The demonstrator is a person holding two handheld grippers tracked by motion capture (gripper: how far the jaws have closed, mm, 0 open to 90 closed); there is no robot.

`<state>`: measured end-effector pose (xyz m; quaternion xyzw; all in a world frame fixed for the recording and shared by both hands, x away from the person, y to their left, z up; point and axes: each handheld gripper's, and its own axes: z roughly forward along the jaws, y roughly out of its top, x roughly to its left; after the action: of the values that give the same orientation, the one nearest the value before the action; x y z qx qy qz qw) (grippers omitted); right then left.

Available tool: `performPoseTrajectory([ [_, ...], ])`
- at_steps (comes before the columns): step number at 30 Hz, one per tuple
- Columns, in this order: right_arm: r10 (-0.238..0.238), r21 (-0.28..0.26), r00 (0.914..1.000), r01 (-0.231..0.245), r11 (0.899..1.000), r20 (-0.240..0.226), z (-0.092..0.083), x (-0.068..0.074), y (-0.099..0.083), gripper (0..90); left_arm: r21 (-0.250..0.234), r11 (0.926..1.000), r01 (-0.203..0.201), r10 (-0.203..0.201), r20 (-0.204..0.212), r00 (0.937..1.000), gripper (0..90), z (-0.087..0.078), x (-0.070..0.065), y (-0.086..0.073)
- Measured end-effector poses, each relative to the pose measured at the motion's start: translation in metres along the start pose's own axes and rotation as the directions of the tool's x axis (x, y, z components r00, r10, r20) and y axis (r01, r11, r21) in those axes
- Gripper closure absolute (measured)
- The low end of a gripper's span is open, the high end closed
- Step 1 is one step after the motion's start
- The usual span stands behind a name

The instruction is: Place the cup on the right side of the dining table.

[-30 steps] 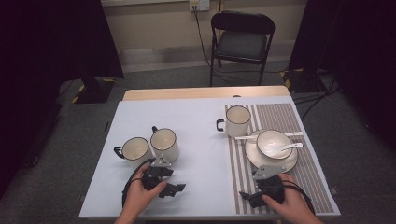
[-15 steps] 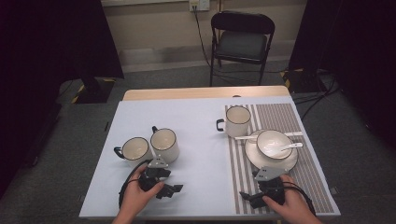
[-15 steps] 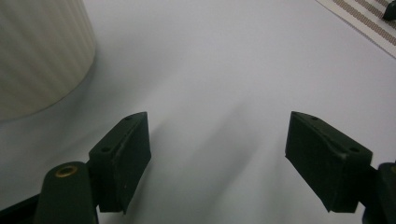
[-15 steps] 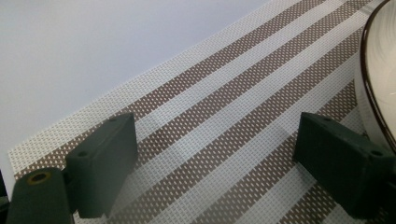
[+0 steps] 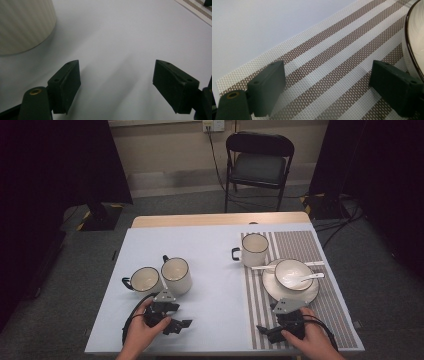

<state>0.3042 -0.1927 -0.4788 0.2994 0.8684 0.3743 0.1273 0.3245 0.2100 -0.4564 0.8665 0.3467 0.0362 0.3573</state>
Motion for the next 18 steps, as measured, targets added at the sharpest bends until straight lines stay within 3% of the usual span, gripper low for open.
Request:
performPoseTrajectory([
  [18,0.001,-0.001,1.0000,-0.001,1.000,0.000,0.0000,0.0001,-0.0001,12.2,-0.008,0.9999,0.007,-0.007,-0.009,0.9999,21.8,-0.0094,0.0077,-0.0095],
])
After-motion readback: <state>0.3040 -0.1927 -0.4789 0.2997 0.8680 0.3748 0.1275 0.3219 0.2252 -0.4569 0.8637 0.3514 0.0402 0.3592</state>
